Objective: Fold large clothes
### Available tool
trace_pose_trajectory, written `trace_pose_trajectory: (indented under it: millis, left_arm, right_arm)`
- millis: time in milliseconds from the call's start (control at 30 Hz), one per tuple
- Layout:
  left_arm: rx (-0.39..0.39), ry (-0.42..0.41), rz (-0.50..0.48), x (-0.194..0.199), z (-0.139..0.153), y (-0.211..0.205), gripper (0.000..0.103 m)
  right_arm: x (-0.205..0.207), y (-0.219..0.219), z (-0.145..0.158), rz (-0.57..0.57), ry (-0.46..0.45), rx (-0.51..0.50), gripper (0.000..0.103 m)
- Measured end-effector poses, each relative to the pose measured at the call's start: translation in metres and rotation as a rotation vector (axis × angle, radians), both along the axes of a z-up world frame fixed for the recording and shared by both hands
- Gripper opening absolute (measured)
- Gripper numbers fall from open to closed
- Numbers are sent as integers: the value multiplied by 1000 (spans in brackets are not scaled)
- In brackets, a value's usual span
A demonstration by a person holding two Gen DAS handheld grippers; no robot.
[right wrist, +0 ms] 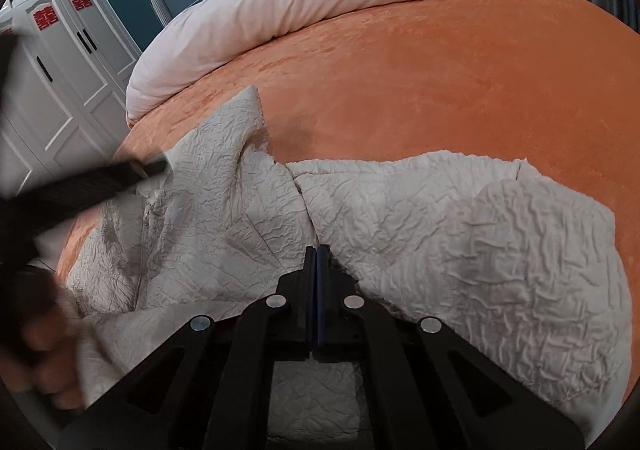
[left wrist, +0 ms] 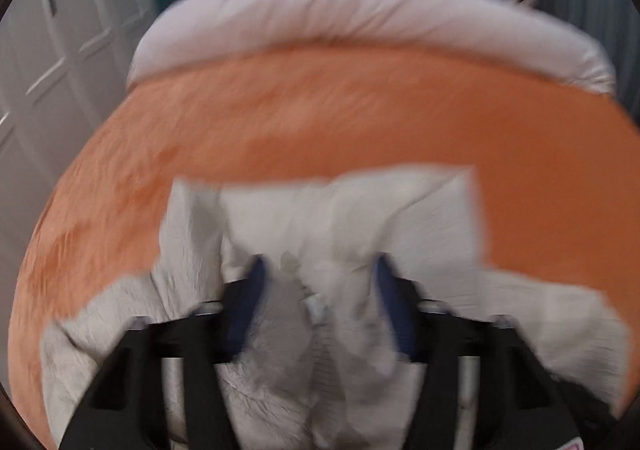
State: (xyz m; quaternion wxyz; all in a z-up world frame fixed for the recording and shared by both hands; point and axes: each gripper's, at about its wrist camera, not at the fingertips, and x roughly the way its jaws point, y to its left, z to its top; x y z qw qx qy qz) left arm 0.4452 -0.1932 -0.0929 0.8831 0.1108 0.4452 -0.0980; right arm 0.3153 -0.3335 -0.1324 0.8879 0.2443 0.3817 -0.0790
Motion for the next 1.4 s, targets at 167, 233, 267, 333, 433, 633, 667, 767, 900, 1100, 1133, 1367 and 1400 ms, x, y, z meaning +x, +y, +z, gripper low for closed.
trace_pose_trajectory:
  millis: [167,233,267,333,433,633,667,767,900,1100,1133,1367,1400]
  left_arm:
    - [-112,-29,98,-1,-15,35,41]
    - [-96,-53,114,-4,-19,36,41]
    - [-77,-63,128,-6,-21,36,41]
    - [-51,-76,138,-8,-19,33,41]
    - [-66,-78,137,-17,0,42,41]
    - [-5,-152,95,-91,63,78,56]
    - [38,-185,58,-113,75,88,58]
    - [82,-210,6,-156,93,107,63]
    - [57,-140,12,-205,111,133,63]
    - [84,-102,18,-275,121,158,65]
    - [89,-92,15,-285,121,162,65]
    - [109,-33,51,-349,111,201,66]
    - [113,-24,55,-355,108,207,66]
  right_arm:
    - [0,5,0,0,-22,-31,0]
    - [0,6,-1,-2,-32,-43,0]
    - [1,7,-2,-2,-35,-46,0]
    - [6,7,-4,-1,-30,-49,0]
    - [10,6,-5,1,-5,-37,0]
    - [-2,2,33,4,84,-55,9]
    - [-25,6,53,5,51,-86,22]
    - [-91,15,80,34,16,-108,43]
    - [-172,28,84,68,83,-102,43]
    - [-289,40,89,68,140,-106,51]
    - [-309,40,90,56,151,-98,52]
    - [-382,30,97,20,189,-114,57]
    - [-389,30,97,10,194,-117,60]
